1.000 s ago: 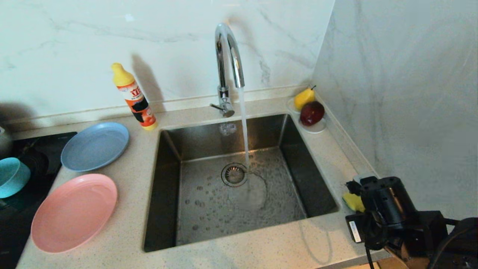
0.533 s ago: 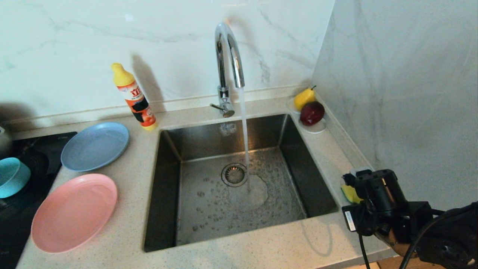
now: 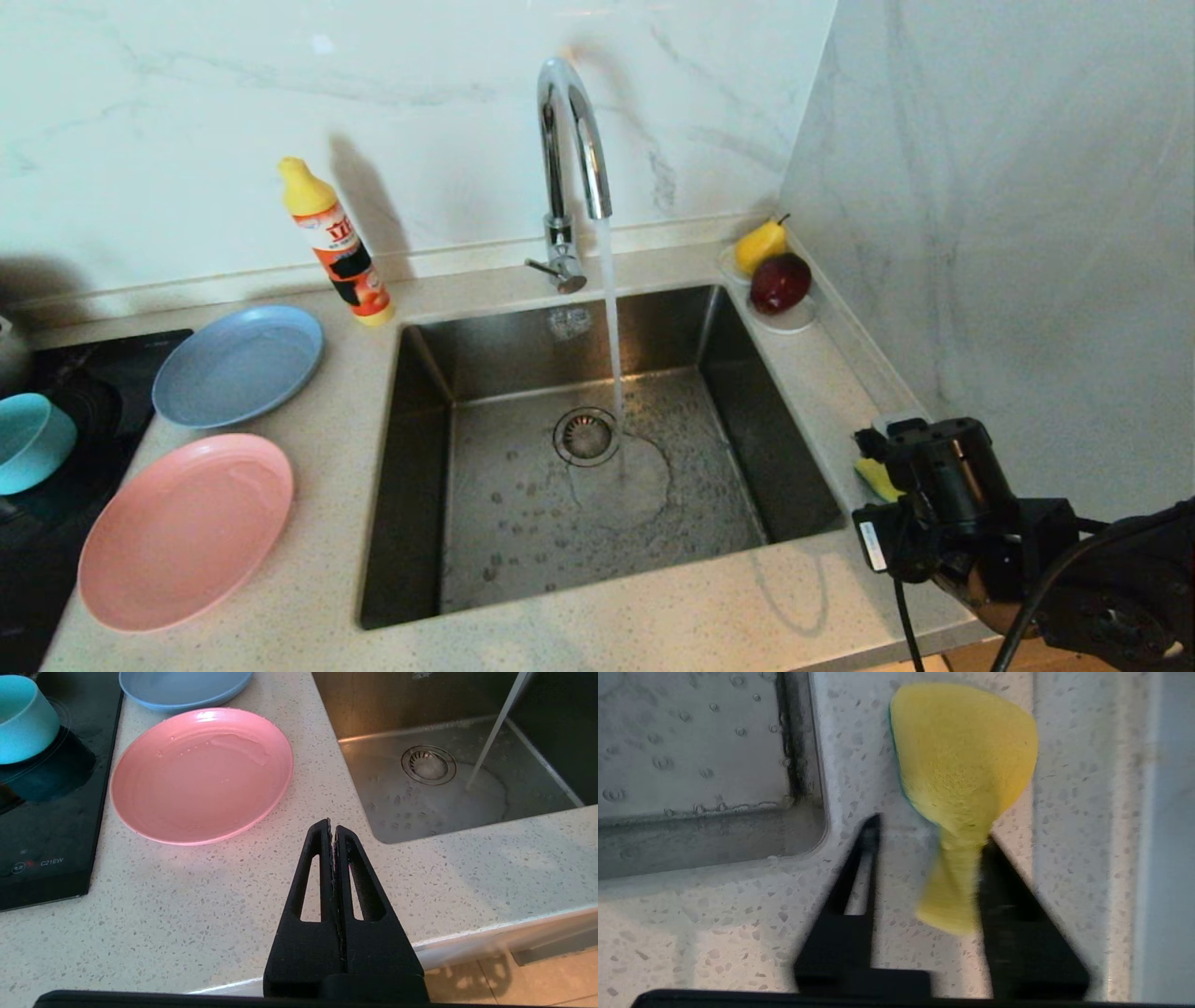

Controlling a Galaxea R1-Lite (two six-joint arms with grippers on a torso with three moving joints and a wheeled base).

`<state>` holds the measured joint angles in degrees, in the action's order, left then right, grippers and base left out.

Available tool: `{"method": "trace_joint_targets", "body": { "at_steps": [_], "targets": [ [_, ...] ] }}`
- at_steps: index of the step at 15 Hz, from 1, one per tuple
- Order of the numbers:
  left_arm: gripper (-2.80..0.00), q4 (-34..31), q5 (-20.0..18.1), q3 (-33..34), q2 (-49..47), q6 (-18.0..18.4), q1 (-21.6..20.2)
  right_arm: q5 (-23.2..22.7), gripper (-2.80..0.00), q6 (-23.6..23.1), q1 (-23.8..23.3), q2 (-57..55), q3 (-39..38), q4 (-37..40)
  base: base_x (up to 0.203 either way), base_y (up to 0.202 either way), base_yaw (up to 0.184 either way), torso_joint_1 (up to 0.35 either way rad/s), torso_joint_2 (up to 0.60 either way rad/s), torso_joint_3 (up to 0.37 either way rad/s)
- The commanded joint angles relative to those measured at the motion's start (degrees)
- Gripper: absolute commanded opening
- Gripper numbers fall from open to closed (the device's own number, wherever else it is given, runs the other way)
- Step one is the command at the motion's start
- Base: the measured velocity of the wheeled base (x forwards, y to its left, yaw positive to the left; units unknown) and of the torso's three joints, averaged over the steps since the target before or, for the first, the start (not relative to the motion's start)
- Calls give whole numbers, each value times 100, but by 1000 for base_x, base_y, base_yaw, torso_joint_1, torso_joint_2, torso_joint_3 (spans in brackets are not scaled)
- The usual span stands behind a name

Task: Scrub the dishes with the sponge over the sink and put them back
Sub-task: Put down the sponge

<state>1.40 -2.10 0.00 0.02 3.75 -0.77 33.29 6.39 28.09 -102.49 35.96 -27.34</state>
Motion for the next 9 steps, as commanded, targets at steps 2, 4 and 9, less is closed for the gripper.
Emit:
{"method": "trace_joint_targets", "body": {
  "at_steps": [2, 4, 9],
  "targets": [
    [-280, 0, -1, 105, -11, 3, -2, 14, 0, 45, 21, 69, 4, -8, 0, 0, 0, 0, 0, 0],
    [-280, 0, -1, 105, -11, 3, -2, -24, 0, 64, 43, 97, 56, -17, 0, 0, 0, 0, 0, 0],
    [-280, 0, -1, 105, -11, 3, -2, -24, 0, 320, 153, 71, 201, 36, 0, 0, 0, 0, 0, 0]
  ]
}}
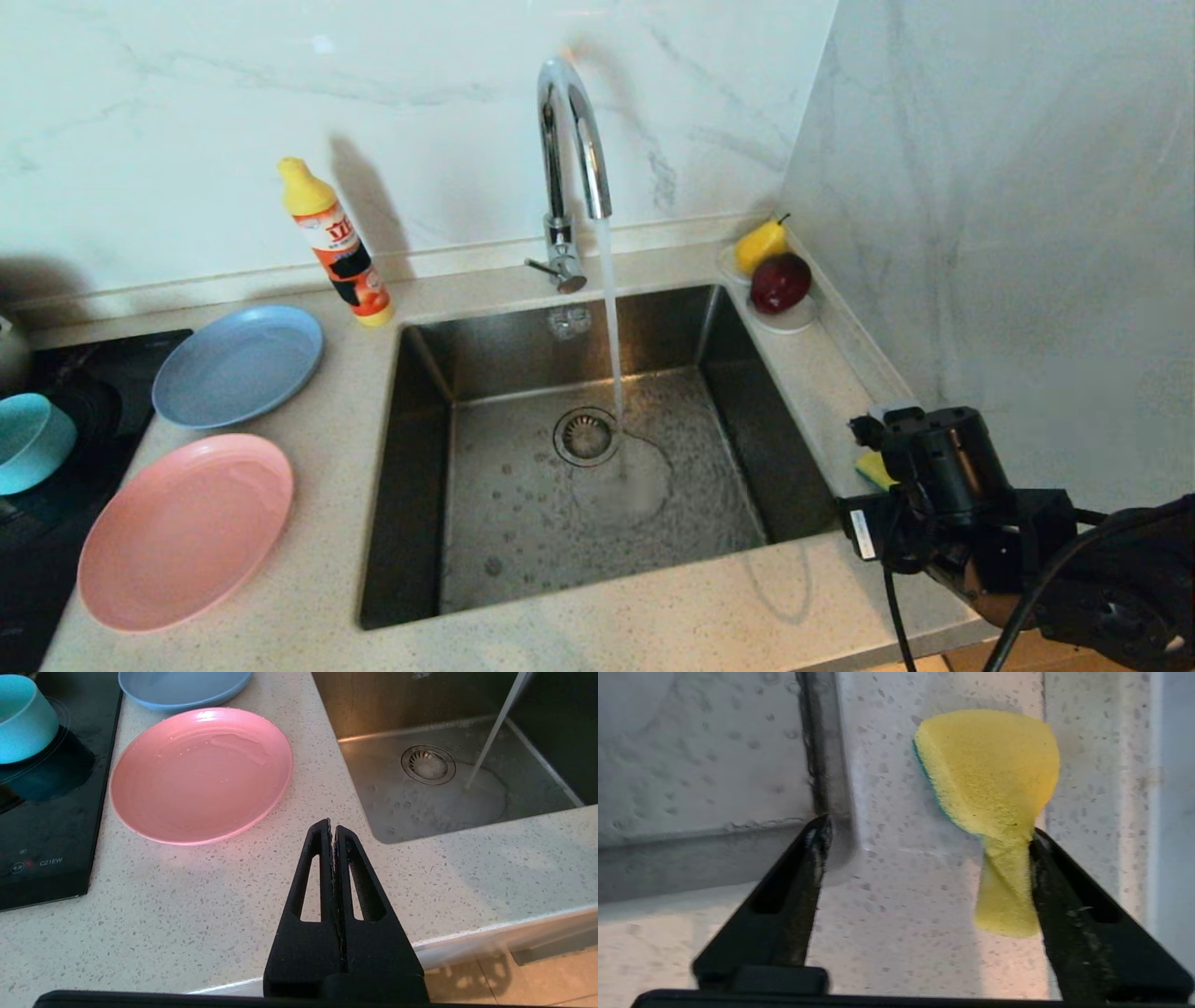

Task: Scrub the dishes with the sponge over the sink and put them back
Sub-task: Put down the sponge, then turn off the faucet

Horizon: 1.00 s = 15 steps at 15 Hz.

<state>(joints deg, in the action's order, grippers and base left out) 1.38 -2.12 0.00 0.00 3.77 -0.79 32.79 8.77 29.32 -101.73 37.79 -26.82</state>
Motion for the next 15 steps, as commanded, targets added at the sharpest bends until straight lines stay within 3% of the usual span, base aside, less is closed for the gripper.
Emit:
{"method": "trace_joint_targets", "body": {
  "at_steps": [1, 4, 9, 15],
  "targets": [
    [-280, 3, 1, 105, -9, 1, 0, 9, 0, 135, 30, 4, 39, -1, 0, 0, 0, 0, 0, 0],
    [-280, 3, 1, 105, -9, 1, 0, -16, 0, 426, 30, -73, 114, 40, 0, 0, 0, 0, 0, 0],
    [-280, 3, 1, 105, -9, 1, -7, -45, 0, 1339, 247, -134, 391, 518, 0, 0, 0, 0, 0, 0],
    [-280, 3, 1, 105, -9, 1, 0, -63, 0, 1513, 346, -211, 523, 555, 0, 0, 0, 0, 0, 0]
  ]
}}
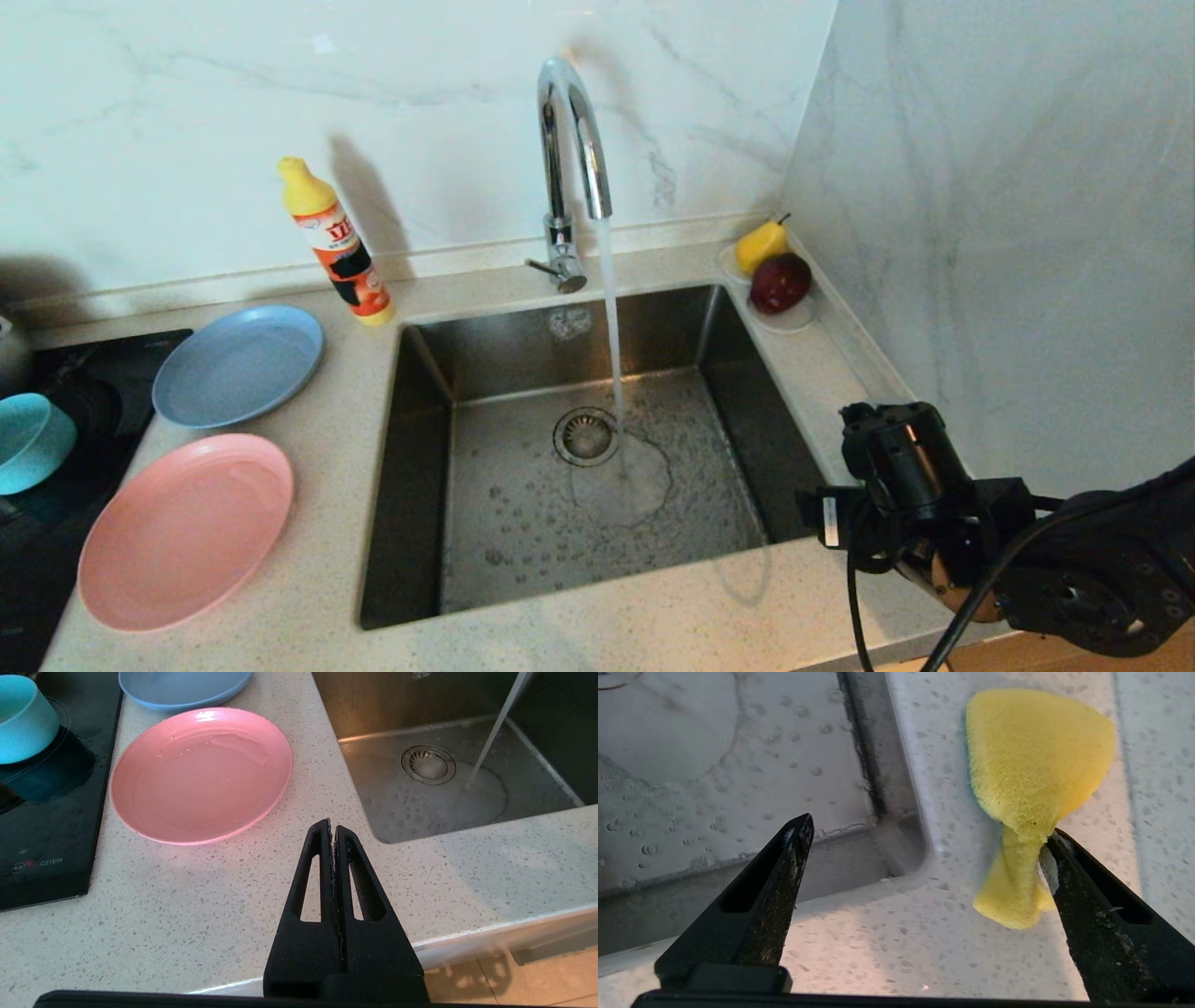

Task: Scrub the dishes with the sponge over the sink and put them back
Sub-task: Turn off the faucet

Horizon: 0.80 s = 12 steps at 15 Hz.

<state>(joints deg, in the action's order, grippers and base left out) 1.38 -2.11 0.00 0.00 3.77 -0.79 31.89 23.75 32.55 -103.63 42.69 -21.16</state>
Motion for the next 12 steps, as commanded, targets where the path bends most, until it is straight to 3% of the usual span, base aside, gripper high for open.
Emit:
{"method": "trace_joint_targets", "body": {
  "at_steps": [1, 4, 7, 12],
  "targets": [
    [-280, 12, 0, 105, -9, 1, 0, 46, 0, 7, 23, -17, 47, -11, 0, 0, 0, 0, 0, 0],
    [-280, 3, 0, 105, -9, 1, -2, 148, 0, 16, 23, -8, 0, -54, 0, 0, 0, 0, 0, 0],
    [-280, 3, 0, 105, -9, 1, 0, 668, 0, -9, 124, -25, -32, -63, 0, 0, 0, 0, 0, 0],
    [-280, 3, 0, 105, -9, 1, 0, 713, 0, 33, 302, -52, -31, -47, 0, 0, 0, 0, 0, 0]
  ]
}}
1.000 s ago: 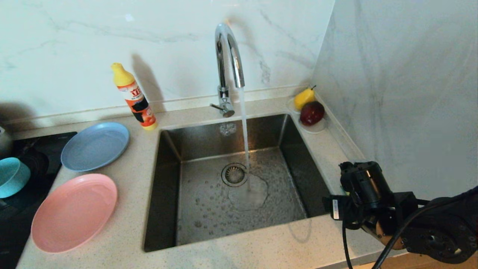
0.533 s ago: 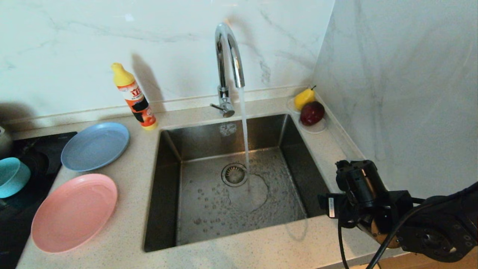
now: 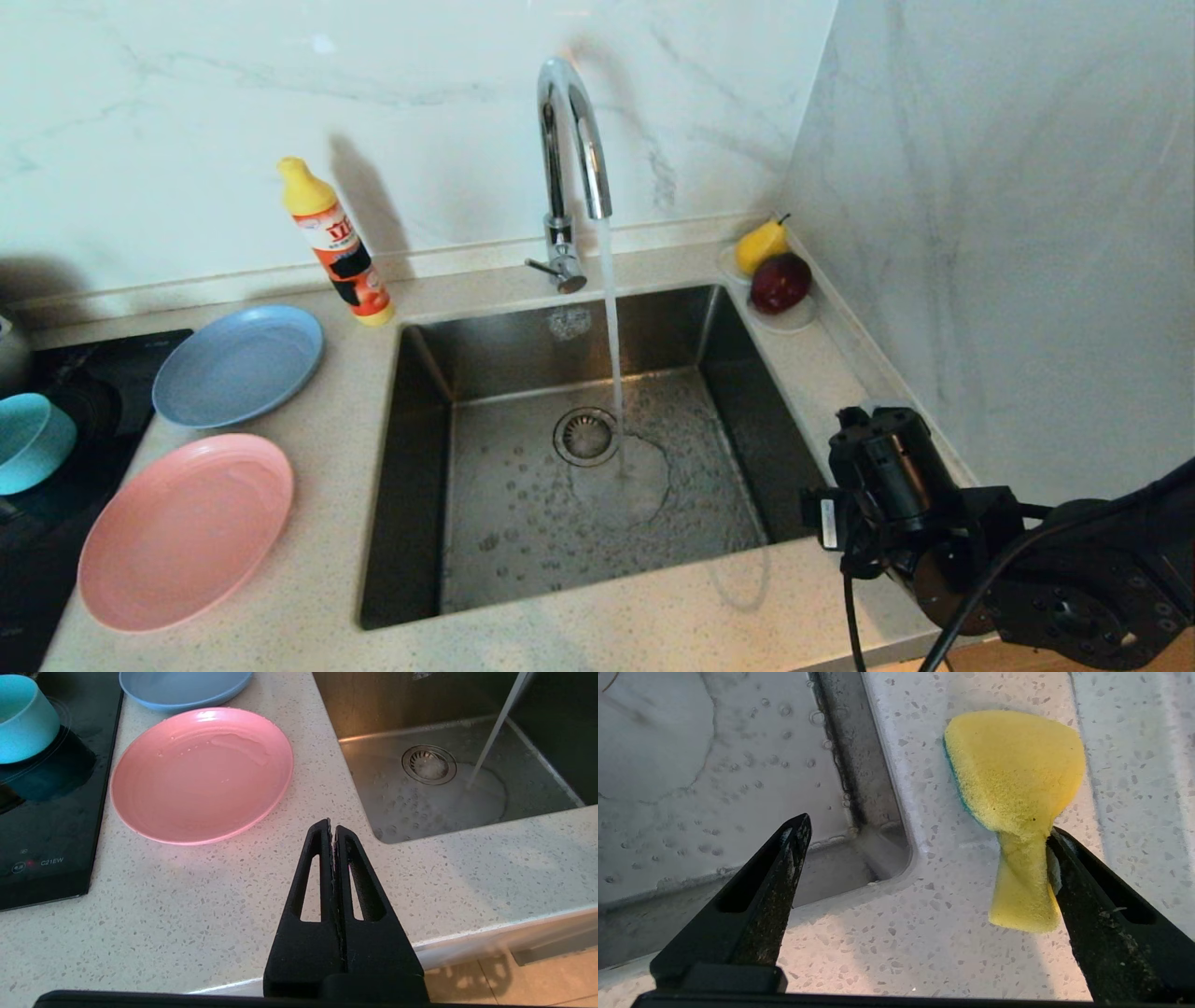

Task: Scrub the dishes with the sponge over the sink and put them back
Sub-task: Turn off the faucet

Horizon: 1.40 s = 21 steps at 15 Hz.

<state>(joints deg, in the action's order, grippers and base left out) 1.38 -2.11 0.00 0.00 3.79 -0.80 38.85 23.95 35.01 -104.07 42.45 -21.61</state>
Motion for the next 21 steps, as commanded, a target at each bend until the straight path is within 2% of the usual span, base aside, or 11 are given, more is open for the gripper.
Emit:
{"method": "trace_joint_targets", "body": {
  "at_steps": [1, 5, 10, 12, 14, 16, 18, 21],
  "targets": [
    [-280, 3, 0, 105, -9, -1, 1, 18, 0, 14, 76, -22, -22, 25, 0, 0, 0, 0, 0, 0],
    [-280, 3, 0, 105, -9, -1, 1, 0, 0, 48, 67, -180, -198, 34, 0, 0, 0, 0, 0, 0],
    [-280, 3, 0, 105, -9, -1, 1, 26, 0, 434, 23, -113, 35, -62, 0, 0, 0, 0, 0, 0],
    [-280, 3, 0, 105, -9, -1, 1, 46, 0, 436, 37, -53, 56, -65, 0, 0, 0, 0, 0, 0],
    [-280, 3, 0, 105, -9, -1, 1, 101, 0, 390, 73, 131, 104, -60, 0, 0, 0, 0, 0, 0],
    [-280, 3, 0, 105, -9, -1, 1, 365, 0, 96, 83, 387, 219, -45, 0, 0, 0, 0, 0, 0],
    [-280, 3, 0, 105, -9, -1, 1, 404, 0, -178, 78, 562, 169, -62, 0, 0, 0, 0, 0, 0],
    [-280, 3, 0, 105, -9, -1, -8, 474, 0, -234, 133, 688, 151, -63, 0, 0, 0, 0, 0, 0]
  ]
}}
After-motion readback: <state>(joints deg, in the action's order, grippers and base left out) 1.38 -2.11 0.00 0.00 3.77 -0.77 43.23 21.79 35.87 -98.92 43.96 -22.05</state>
